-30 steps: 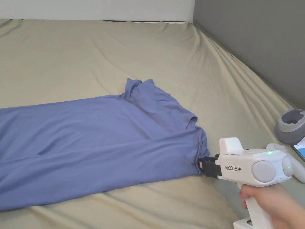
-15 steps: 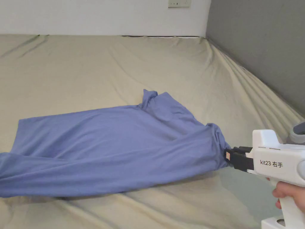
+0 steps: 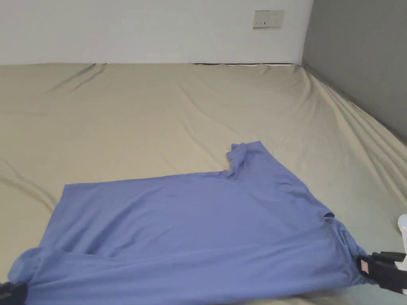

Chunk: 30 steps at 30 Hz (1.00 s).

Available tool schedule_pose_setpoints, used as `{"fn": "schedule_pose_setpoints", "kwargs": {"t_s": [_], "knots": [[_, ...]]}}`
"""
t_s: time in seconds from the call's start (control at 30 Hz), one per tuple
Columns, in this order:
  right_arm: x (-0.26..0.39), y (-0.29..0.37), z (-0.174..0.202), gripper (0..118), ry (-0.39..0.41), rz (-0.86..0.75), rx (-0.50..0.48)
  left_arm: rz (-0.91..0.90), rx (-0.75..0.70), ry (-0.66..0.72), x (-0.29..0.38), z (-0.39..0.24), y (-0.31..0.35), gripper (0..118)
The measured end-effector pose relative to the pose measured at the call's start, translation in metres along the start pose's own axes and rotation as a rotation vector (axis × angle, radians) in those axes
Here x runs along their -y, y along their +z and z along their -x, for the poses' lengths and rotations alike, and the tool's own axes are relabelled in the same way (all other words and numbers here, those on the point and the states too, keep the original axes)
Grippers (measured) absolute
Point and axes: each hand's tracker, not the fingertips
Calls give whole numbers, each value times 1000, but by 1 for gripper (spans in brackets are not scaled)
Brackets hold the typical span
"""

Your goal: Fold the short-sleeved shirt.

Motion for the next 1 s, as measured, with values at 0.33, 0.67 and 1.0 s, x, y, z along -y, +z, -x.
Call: {"fn": "schedule_pose_setpoints", "kwargs": {"t_s": [0.33,0.67,1.0], "knots": [[4,-19,2,71,25,55,227,81,-200,-6,13,22,-28,91],[-87,23,21,6,38,-407,108,-399,-242,118,-81,13,17,0],[-164,-76,52,0,125,-317,46,-213,-201,125,-211,42,-165,0]]}}
